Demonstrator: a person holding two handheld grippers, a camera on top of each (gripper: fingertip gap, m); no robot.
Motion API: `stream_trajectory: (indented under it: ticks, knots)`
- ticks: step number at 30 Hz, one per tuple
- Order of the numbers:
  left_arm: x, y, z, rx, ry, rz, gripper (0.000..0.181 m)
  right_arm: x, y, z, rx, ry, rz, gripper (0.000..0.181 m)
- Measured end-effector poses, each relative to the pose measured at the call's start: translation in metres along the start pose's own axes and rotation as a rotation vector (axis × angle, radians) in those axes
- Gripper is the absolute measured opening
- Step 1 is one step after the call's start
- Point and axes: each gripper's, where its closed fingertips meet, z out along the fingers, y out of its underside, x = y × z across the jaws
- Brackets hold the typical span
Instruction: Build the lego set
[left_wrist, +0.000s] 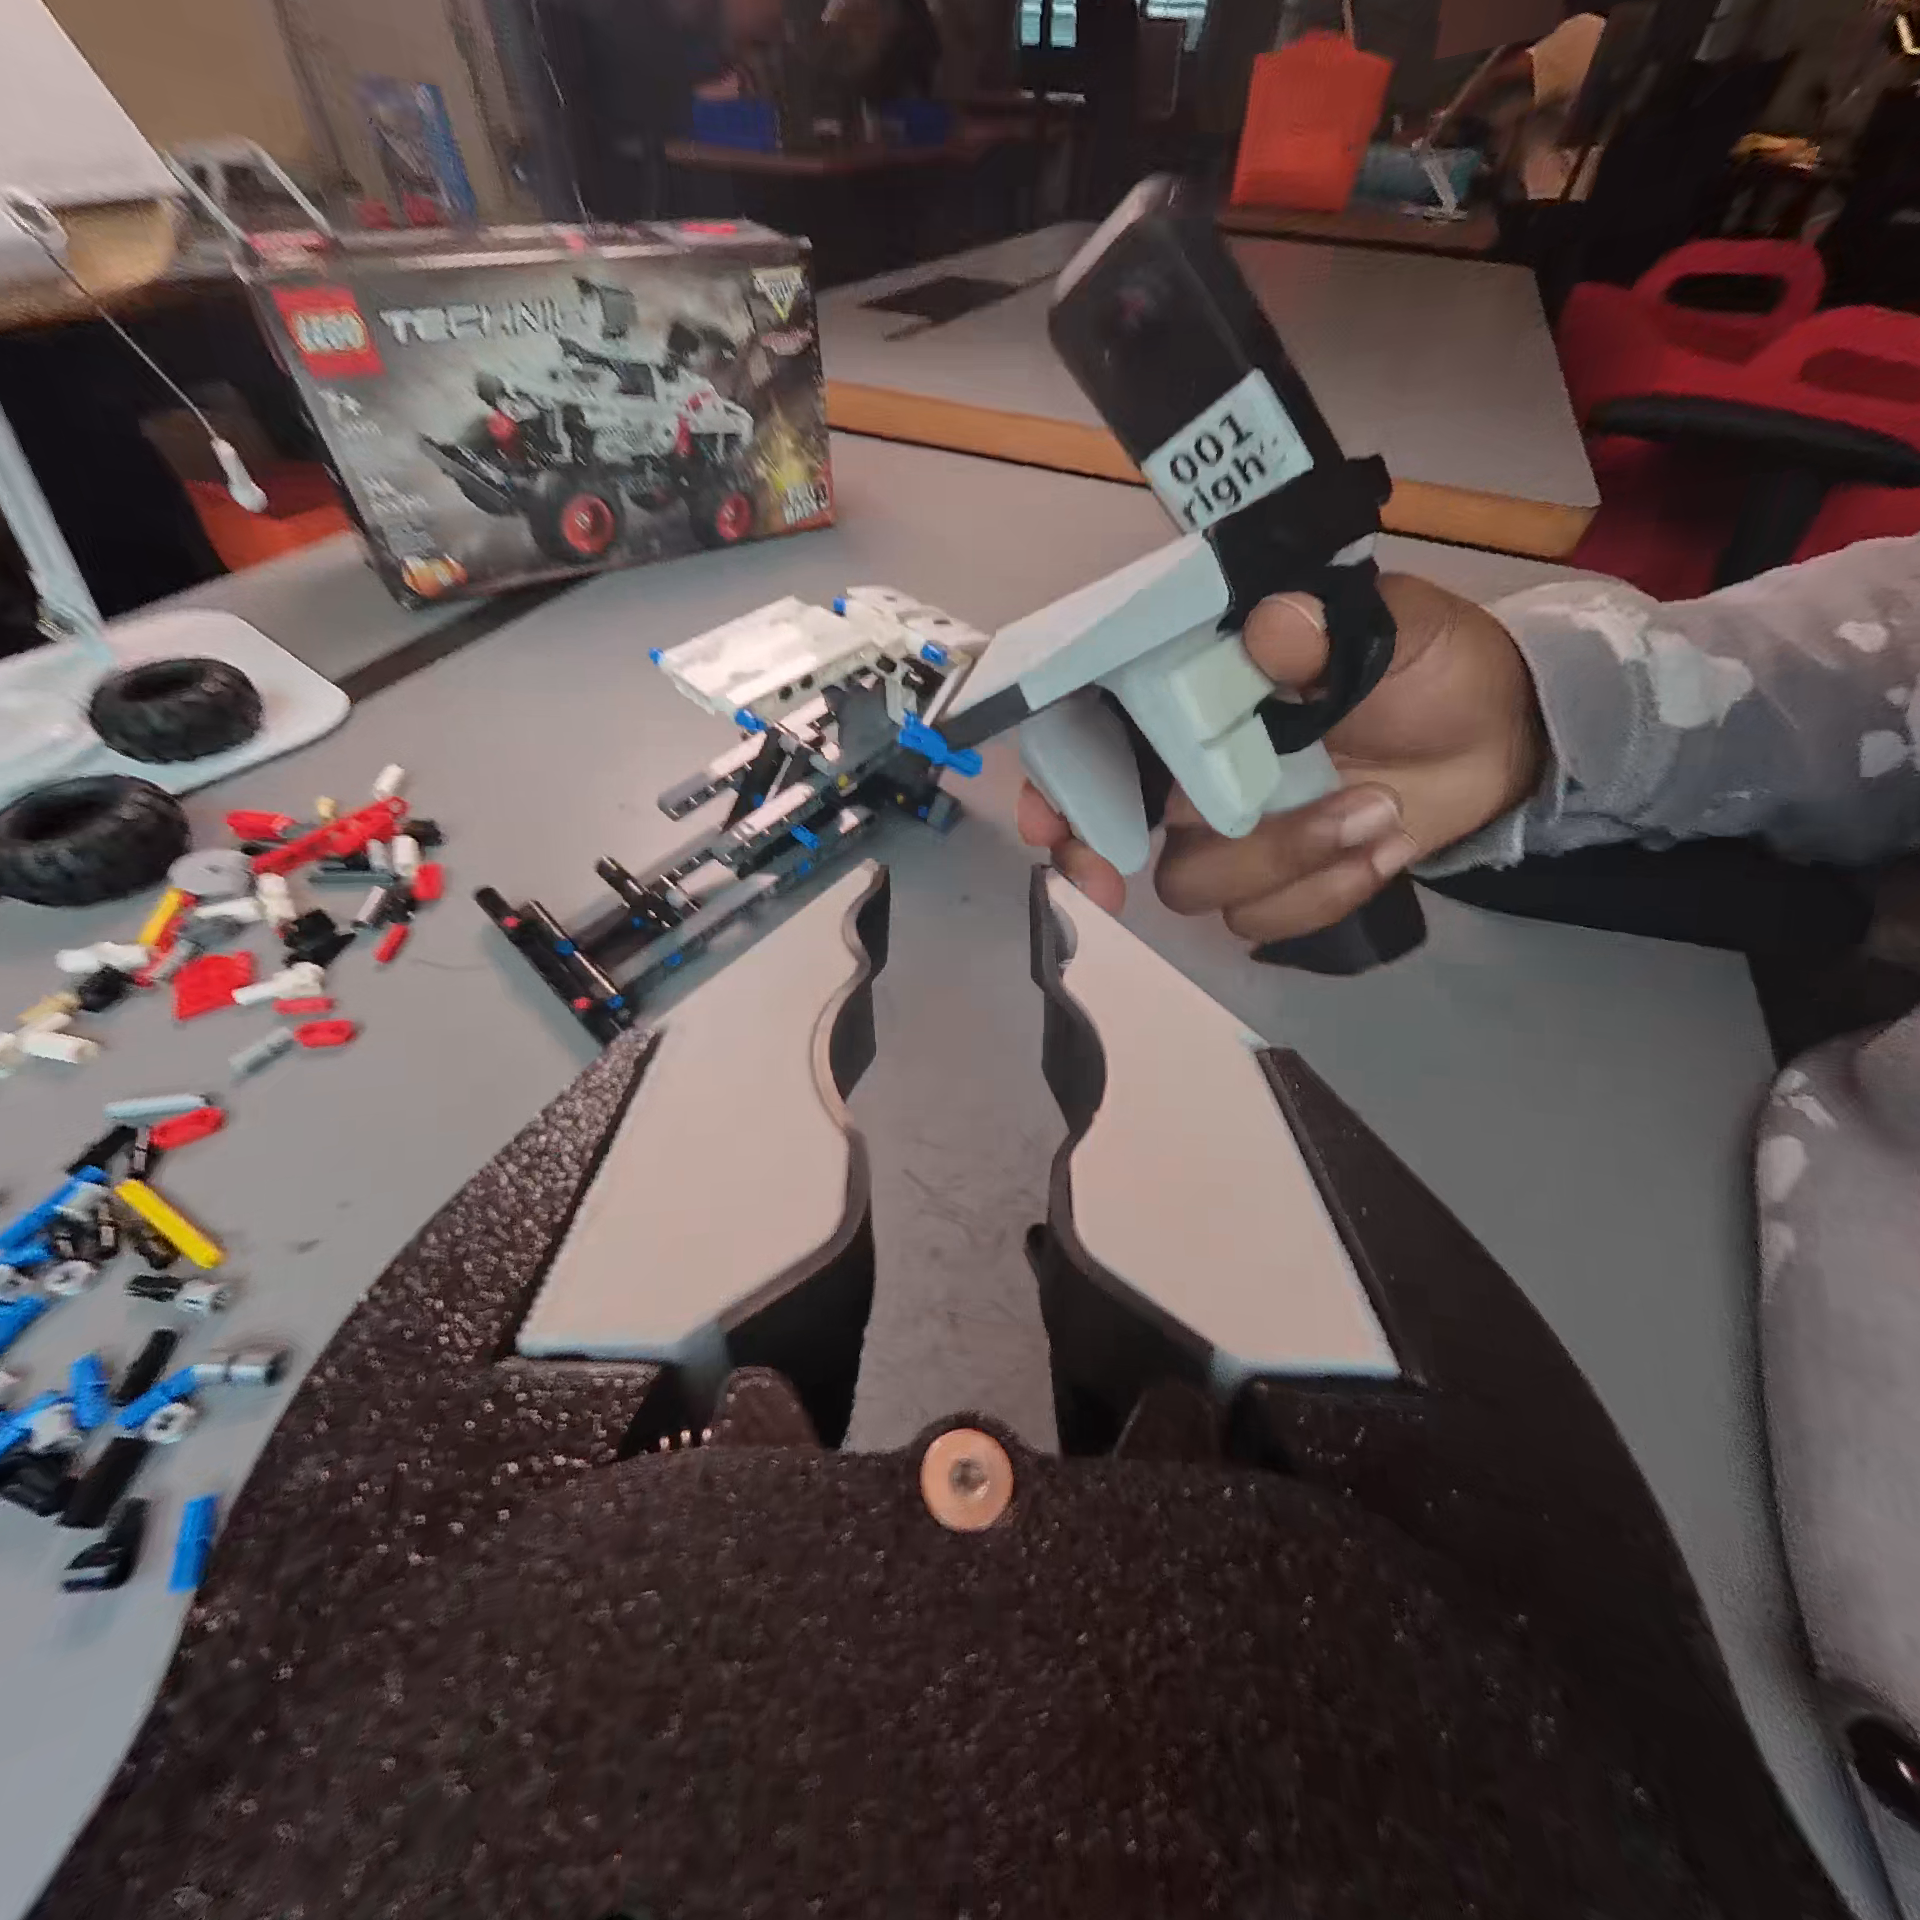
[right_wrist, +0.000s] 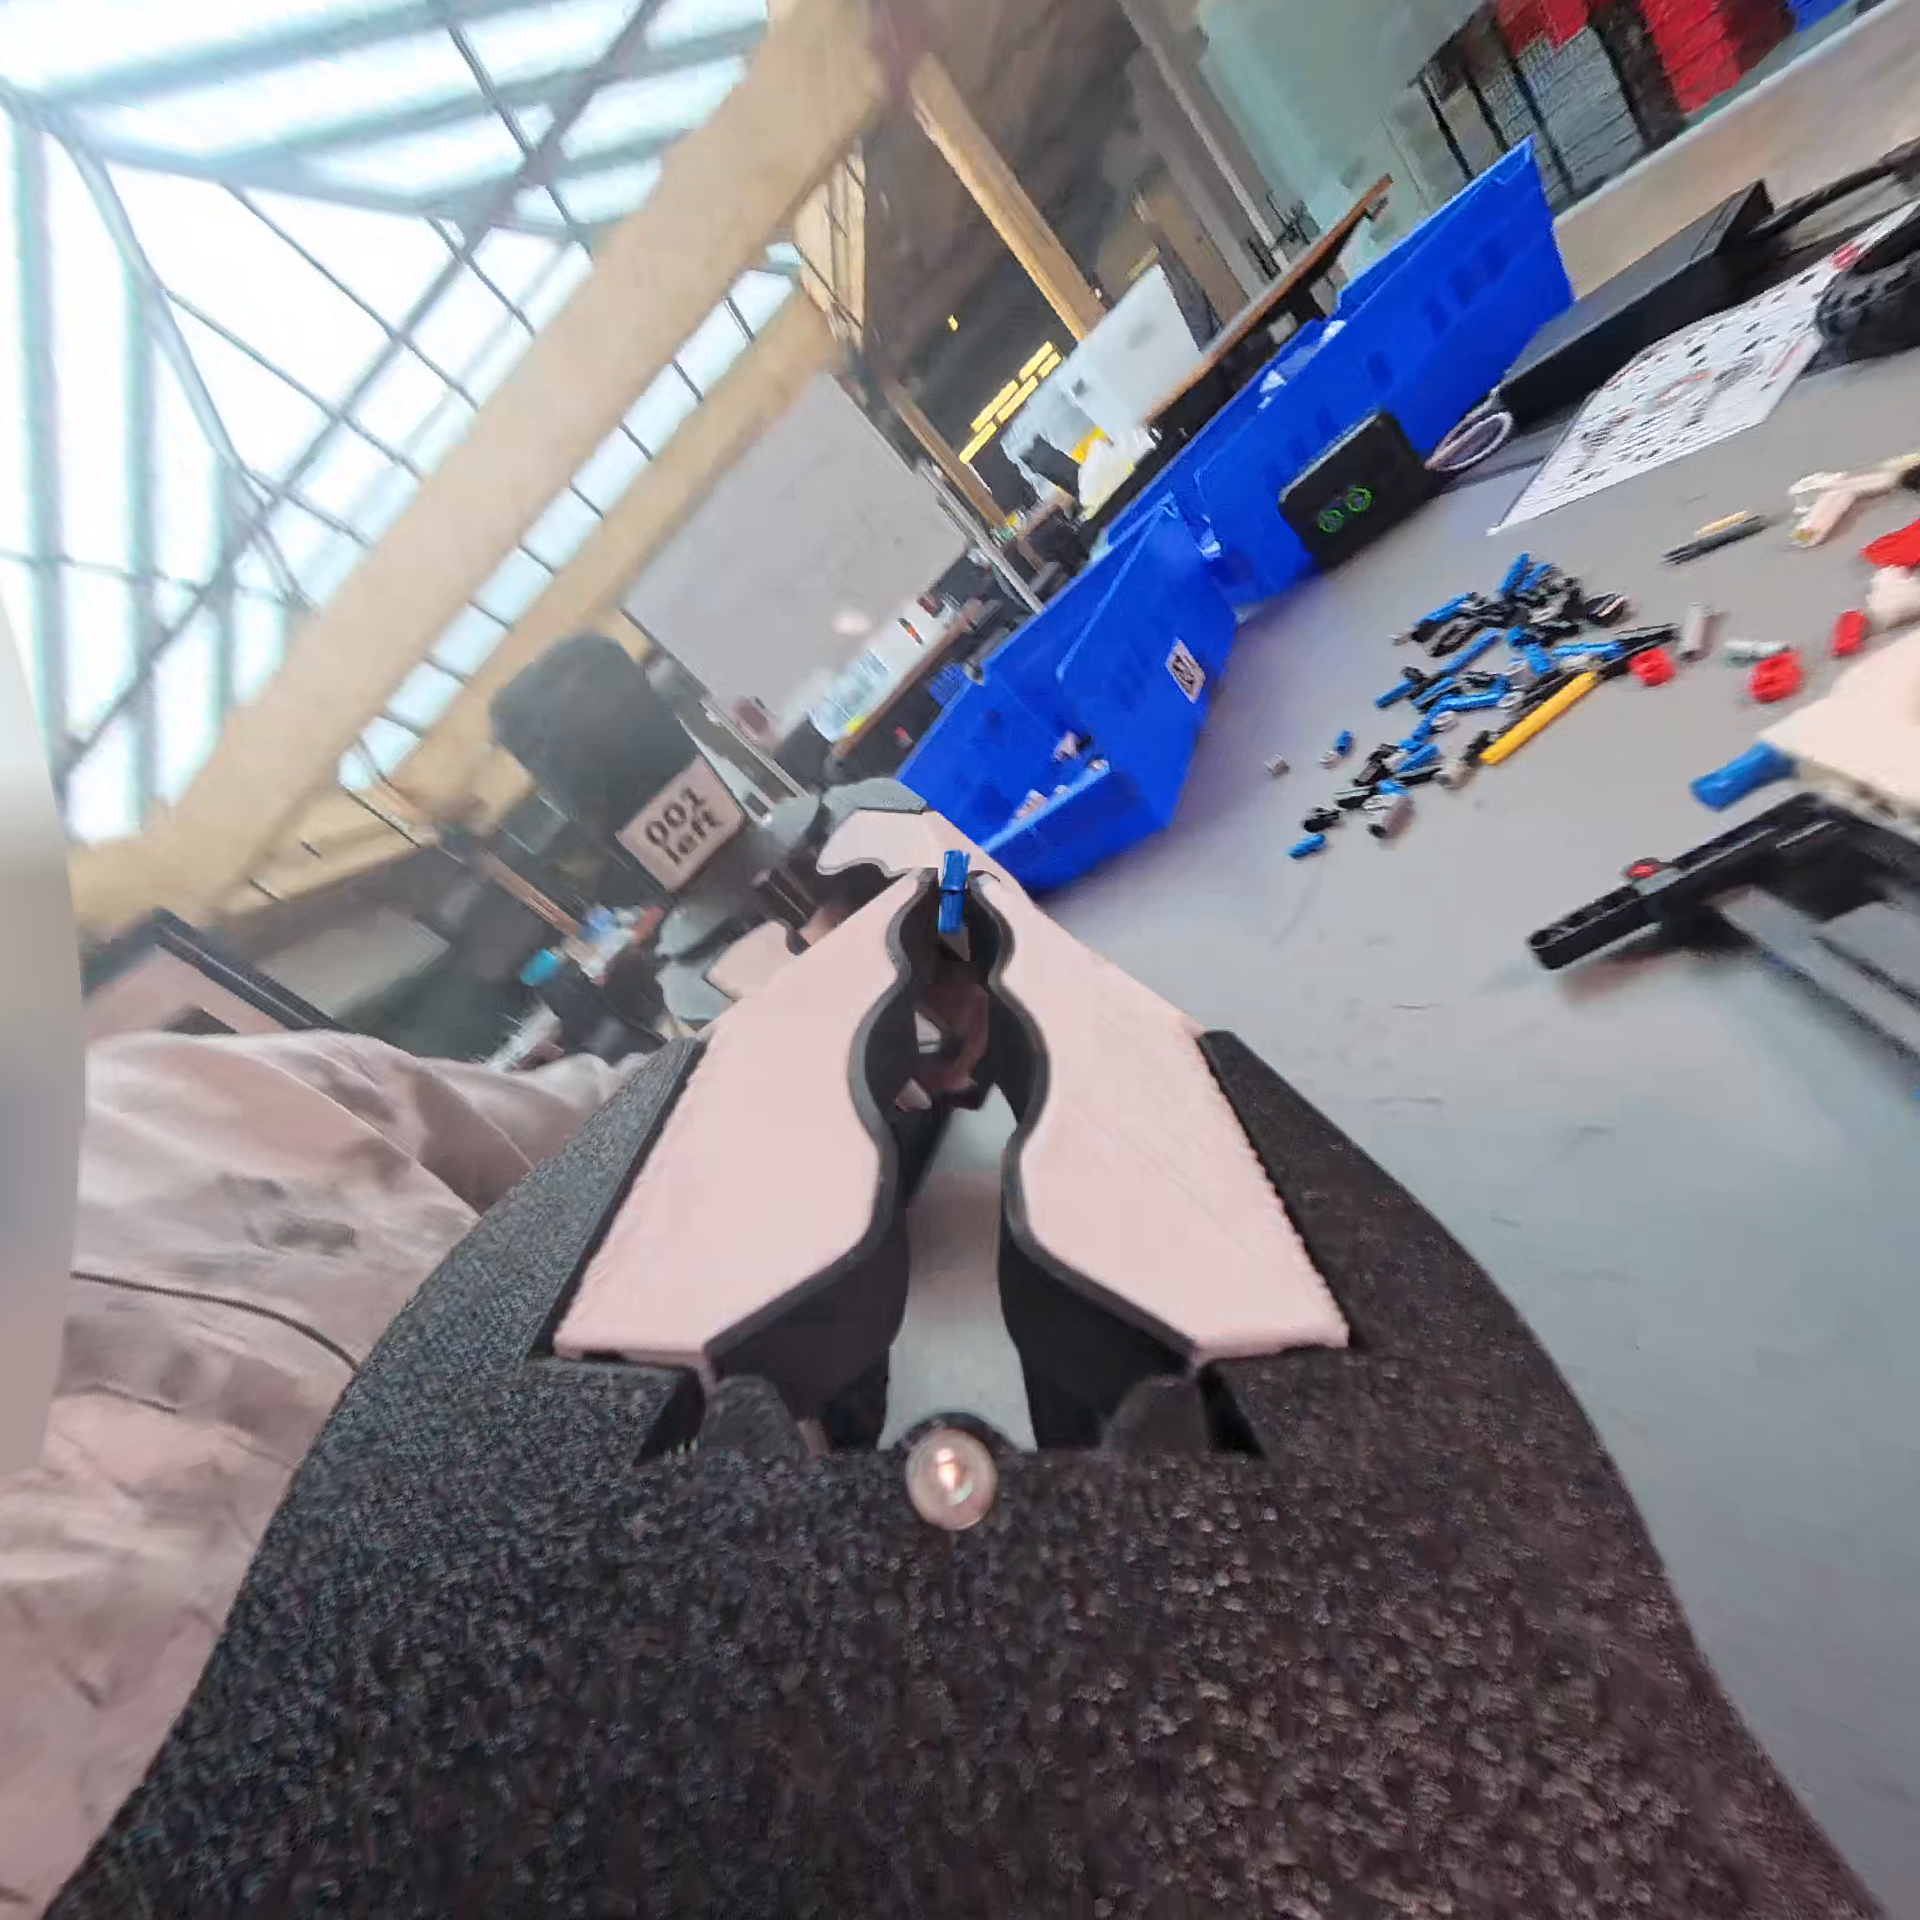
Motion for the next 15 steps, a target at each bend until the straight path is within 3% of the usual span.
stream_trajectory:
  ticks: [5, 15]
  knots:
    - [0.001, -0.022, -0.007, 0.076, -0.105, 0.155, 0.025, -0.013, 0.003, 0.012, 0.113, -0.076, 0.184, 0.004]
    - [0.006, -0.022, -0.012, 0.044, -0.151, 0.325, 0.003, -0.017, 0.0, 0.005, 0.131, -0.117, 0.199, 0.004]
